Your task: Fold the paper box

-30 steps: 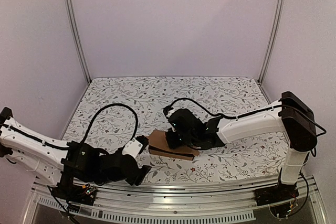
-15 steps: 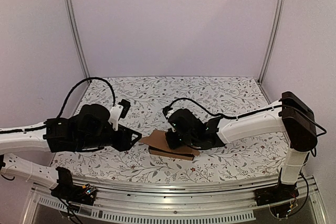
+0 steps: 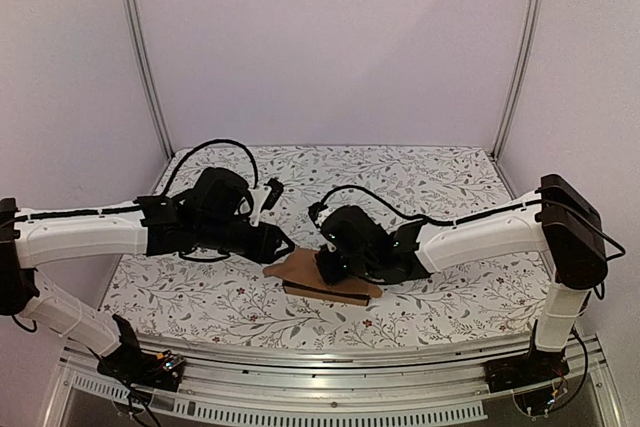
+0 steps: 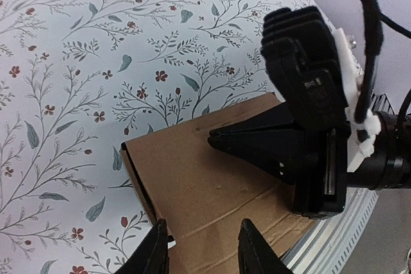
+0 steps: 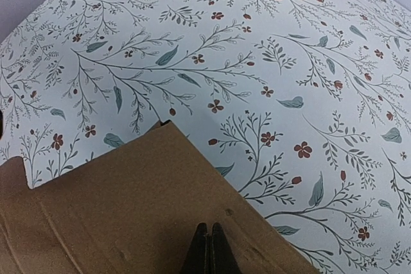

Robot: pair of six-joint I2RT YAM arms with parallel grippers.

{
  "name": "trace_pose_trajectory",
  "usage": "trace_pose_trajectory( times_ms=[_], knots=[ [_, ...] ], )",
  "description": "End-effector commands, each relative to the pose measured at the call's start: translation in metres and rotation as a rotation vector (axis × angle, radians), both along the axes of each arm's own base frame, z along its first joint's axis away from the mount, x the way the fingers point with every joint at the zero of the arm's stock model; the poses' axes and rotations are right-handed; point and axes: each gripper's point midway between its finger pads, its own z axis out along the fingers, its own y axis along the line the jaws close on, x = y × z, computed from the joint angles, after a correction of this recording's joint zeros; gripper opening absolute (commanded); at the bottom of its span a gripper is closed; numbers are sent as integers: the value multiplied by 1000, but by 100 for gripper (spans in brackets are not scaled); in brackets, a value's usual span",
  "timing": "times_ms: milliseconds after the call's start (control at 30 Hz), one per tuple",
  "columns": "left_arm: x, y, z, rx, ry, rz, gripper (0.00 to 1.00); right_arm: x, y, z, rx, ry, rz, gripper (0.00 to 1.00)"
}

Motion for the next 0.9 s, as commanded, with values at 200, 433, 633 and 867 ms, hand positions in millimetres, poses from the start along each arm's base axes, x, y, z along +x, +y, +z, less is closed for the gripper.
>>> trace_pose_trajectory(
  times_ms=[200,433,633,867],
  knots=[
    [10,-3,-47,14,92,-24,31,-9,-16,-11,-82,13,9,0],
    [0,0,-81,23,171,-30,27,-9,-17,-13,-81,18,1,0],
    [-3,0,-83,21,178,-37,26,-6,-18,1,-57,-2,-13,6],
    [-1,1,-78,25,164,-34,25,-2,-27,43,-22,-65,-37,20]
  ],
)
